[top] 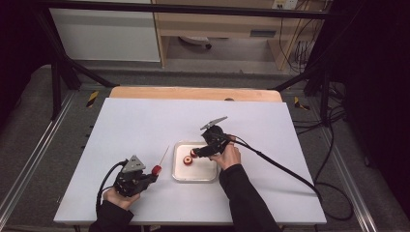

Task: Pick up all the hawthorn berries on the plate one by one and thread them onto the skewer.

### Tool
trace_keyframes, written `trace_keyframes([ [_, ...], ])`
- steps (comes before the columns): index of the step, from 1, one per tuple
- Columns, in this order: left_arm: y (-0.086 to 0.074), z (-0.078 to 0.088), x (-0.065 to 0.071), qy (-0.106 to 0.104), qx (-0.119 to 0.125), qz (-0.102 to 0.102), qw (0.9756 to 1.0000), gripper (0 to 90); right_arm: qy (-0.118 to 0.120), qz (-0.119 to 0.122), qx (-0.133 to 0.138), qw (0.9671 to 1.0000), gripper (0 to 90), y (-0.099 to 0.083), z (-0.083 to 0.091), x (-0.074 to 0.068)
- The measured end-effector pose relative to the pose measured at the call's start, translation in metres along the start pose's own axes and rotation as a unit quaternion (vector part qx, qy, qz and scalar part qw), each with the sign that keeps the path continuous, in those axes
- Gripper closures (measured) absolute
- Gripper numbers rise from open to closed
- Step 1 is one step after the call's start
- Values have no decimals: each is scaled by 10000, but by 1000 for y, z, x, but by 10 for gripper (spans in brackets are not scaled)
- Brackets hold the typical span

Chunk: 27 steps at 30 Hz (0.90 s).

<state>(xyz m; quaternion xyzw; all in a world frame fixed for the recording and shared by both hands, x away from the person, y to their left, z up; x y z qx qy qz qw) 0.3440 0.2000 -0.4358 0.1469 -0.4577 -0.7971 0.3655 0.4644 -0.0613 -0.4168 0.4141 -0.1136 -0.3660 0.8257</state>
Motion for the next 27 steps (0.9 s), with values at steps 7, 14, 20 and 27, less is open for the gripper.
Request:
trace_keyframes([
  [7,0,0,0,-15,-6,-1,10000,884,-152,-174,-341,9992,390,8,-16,-9],
  [14,0,0,-1,-7,-30,21,10000,885,-254,-283,-575,9976,448,9,-29,-13],
  [20,-1,-1,-1,-8,-49,20,10000,884,-281,-317,-738,9964,509,6,-36,-12],
  [27,-1,0,-1,-10,-51,28,10000,885,-292,-194,-837,9959,558,3,-40,-12],
])
Point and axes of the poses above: each handheld gripper's, and its own axes: z roughly backward along the jaws, y roughly out of its top, x roughly to its right, the point moved 2 cm from there along -z, roughly forward along the jaws, and after that the axes turned 11 degrees about x, right-handed, at the moved point
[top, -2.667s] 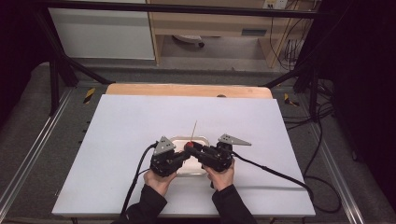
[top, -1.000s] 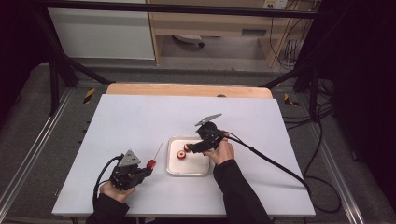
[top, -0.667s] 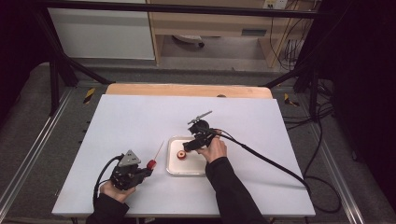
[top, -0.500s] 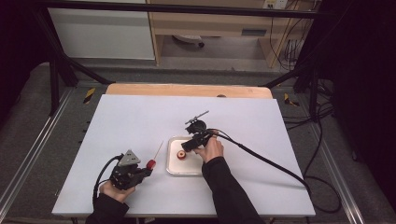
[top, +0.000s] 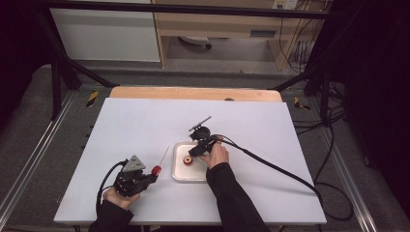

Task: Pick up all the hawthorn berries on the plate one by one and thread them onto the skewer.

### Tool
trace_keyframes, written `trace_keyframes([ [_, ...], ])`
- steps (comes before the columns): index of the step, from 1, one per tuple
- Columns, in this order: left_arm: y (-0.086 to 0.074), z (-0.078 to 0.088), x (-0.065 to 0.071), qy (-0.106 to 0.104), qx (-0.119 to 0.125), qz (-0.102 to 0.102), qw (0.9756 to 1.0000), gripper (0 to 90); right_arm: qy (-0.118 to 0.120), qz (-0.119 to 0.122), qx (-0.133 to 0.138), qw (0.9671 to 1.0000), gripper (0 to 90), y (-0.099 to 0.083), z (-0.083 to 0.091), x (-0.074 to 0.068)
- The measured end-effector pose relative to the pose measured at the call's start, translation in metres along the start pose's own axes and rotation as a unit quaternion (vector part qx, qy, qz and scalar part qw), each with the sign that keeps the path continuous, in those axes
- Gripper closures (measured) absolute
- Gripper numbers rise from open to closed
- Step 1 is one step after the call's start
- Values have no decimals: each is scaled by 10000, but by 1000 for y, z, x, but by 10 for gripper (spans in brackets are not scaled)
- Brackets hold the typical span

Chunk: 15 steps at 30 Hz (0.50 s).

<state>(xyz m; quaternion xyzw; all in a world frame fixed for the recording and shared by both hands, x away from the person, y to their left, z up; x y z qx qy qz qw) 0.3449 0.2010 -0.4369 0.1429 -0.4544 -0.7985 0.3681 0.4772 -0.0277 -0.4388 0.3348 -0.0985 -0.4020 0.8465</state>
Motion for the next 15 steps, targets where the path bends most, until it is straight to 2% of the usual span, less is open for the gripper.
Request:
trace_keyframes([
  [7,0,0,0,-2,-27,-3,10000,884,-53,49,-82,9999,581,-2,-3,0],
  [15,0,-1,1,-12,-38,-28,10000,885,-129,-140,-65,9998,590,-2,-2,1],
])
Point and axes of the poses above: each handheld gripper's, and its own axes: z roughly backward along the jaws, y roughly out of its top, x roughly to its right, the point moved 2 cm from there along -z, roughly forward along the jaws, and after that the axes turned 11 degrees about x, right-handed, at the moved point
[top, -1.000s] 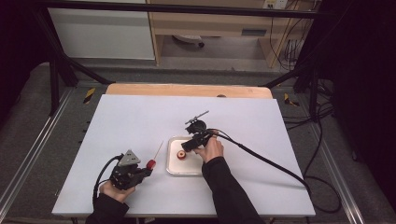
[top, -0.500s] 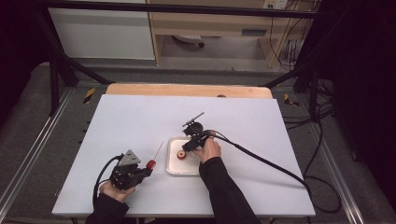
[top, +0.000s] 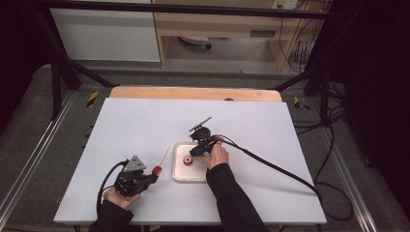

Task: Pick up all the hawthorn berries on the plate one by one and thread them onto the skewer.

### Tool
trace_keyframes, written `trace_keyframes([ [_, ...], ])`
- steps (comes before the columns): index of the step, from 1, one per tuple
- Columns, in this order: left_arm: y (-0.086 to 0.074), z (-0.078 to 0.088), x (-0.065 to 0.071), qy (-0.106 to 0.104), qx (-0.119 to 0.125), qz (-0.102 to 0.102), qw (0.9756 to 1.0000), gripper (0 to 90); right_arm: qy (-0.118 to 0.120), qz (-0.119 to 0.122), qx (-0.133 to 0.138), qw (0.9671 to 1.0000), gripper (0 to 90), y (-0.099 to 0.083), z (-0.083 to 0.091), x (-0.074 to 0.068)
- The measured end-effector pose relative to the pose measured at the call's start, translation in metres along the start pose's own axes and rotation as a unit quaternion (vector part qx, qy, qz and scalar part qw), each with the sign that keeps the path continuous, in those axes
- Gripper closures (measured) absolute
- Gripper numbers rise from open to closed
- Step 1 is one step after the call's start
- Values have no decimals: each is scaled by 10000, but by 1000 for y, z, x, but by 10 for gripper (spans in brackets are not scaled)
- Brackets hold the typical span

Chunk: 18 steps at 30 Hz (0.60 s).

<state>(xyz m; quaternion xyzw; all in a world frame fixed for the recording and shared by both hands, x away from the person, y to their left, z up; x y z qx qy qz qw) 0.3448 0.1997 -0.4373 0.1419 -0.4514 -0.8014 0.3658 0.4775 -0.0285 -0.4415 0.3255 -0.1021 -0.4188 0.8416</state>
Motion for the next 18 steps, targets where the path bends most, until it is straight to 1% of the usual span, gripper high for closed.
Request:
trace_keyframes([
  [3,0,1,0,-6,19,-6,10000,885,51,-121,268,9996,591,3,8,0],
  [5,1,1,1,-7,41,-13,10000,884,151,-211,547,9982,591,7,19,0],
  [7,1,1,3,-29,62,-22,10000,885,278,-321,892,9951,591,11,32,0],
  [9,2,1,5,-53,89,-37,9999,884,436,-431,1257,9902,591,13,45,0],
  [11,3,1,8,-77,126,-31,9999,884,638,-615,1654,9822,591,12,58,1],
  [13,4,0,12,-104,156,-21,9998,885,807,-791,2063,9719,591,10,68,4],
  [16,7,-2,18,-143,193,-17,9997,885,1038,-1031,2620,9539,591,3,81,7],
  [17,7,-4,20,-154,206,-14,9997,885,1127,-1117,2789,9471,592,0,84,8],
  [18,9,-5,22,-172,208,-1,9996,885,1206,-1201,2970,9396,592,-3,86,9],
])
Point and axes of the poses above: each handheld gripper's, and its own axes: z roughly backward along the jaws, y roughly out of its top, x roughly to its right, the point moved 2 cm from there along -z, roughly forward along the jaws, and after that the axes turned 11 degrees about x, right-handed, at the moved point
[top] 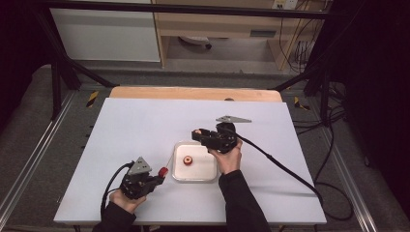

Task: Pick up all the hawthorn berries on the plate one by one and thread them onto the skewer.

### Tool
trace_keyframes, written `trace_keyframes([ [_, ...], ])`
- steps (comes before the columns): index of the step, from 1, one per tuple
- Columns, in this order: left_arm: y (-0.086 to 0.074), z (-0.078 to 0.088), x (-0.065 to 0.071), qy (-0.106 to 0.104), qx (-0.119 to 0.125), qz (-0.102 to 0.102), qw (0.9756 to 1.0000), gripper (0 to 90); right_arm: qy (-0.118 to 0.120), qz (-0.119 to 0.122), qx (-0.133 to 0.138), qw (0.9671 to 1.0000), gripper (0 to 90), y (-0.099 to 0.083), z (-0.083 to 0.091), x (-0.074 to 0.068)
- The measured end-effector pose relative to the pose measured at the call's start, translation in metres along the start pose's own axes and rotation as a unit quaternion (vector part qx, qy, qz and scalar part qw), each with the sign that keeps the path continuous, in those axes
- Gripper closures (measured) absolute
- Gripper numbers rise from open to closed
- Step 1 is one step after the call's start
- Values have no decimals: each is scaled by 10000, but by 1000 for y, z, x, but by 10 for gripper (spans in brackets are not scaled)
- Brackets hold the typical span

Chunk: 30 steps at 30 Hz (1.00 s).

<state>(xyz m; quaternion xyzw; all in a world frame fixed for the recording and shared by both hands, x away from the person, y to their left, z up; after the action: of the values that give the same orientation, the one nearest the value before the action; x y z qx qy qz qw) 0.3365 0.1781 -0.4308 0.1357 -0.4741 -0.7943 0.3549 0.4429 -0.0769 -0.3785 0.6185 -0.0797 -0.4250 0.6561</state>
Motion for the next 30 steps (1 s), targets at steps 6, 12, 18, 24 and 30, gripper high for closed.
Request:
trace_keyframes([
  [6,8,-10,12,-13,24,53,10000,885,239,-233,819,9961,592,-10,14,1],
  [12,19,-23,25,-85,46,166,9998,884,304,-264,1451,9886,592,-14,19,-5],
  [18,30,-34,34,-172,22,327,9993,885,271,-79,1710,9849,592,-14,21,-7],
  [24,36,-43,38,-222,15,449,9987,885,266,-2,1808,9832,592,-15,23,-7],
  [30,38,-47,38,-219,62,617,9978,885,267,44,1813,9831,592,-15,23,-7],
])
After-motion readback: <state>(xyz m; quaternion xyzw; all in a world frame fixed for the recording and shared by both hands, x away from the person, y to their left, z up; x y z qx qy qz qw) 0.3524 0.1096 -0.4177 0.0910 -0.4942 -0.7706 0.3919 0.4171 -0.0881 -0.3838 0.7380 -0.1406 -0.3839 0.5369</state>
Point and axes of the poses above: each handheld gripper's, and its own axes: z roughly backward along the jaws, y roughly out of its top, x roughly to its right, the point moved 2 cm from there along -z, roughly forward along the jaws, and after that the axes turned 11 degrees about x, right-handed, at the moved point
